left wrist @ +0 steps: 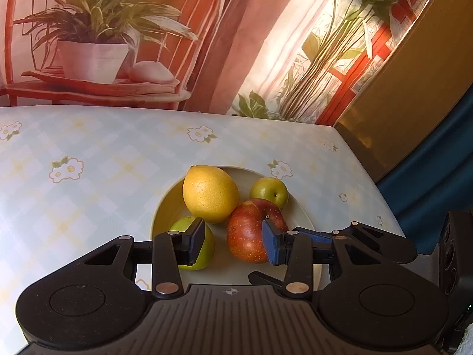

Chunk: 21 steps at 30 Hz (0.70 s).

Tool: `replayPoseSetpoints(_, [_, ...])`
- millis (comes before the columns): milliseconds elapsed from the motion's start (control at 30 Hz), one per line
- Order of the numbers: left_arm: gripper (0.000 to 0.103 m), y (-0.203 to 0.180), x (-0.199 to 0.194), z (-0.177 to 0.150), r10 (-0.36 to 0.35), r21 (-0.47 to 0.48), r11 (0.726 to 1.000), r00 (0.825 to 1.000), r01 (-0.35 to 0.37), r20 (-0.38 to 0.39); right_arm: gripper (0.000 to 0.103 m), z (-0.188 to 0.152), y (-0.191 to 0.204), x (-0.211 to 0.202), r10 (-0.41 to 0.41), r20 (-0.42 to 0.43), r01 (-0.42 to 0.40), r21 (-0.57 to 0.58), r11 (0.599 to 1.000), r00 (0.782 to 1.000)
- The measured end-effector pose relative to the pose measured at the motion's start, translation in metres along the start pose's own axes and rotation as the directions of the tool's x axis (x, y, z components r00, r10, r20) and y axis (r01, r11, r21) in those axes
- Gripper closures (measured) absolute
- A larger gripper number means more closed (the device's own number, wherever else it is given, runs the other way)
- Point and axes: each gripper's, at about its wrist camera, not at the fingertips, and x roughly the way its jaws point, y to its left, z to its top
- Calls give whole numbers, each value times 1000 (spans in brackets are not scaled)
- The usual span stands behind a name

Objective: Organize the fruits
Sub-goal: 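Open the left gripper and withdraw it from the red apple, then move both grippers back toward the loose fruit beside the plate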

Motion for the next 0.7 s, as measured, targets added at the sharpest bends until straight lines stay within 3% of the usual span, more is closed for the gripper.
replayPoseSetpoints(133, [58, 6, -17, -7, 27, -1, 1000, 999, -27, 25, 38, -6, 3, -12, -3, 9, 3, 28, 1000, 1000])
replayPoseSetpoints(400, [58, 19, -60, -32, 141, 52, 988, 986, -147, 93, 39, -24, 18, -38, -5, 56, 0, 76, 997, 998])
replayPoseSetpoints(600, [58, 26, -84, -56, 183, 23, 982, 976, -187, 118, 39, -41, 37, -51, 6, 67, -13, 105, 994, 998])
replayPoseSetpoints(700, [58, 30, -99, -74, 190, -42, 982, 970, -186, 154, 42, -50, 49, -59, 2, 71, -9, 96, 995, 997])
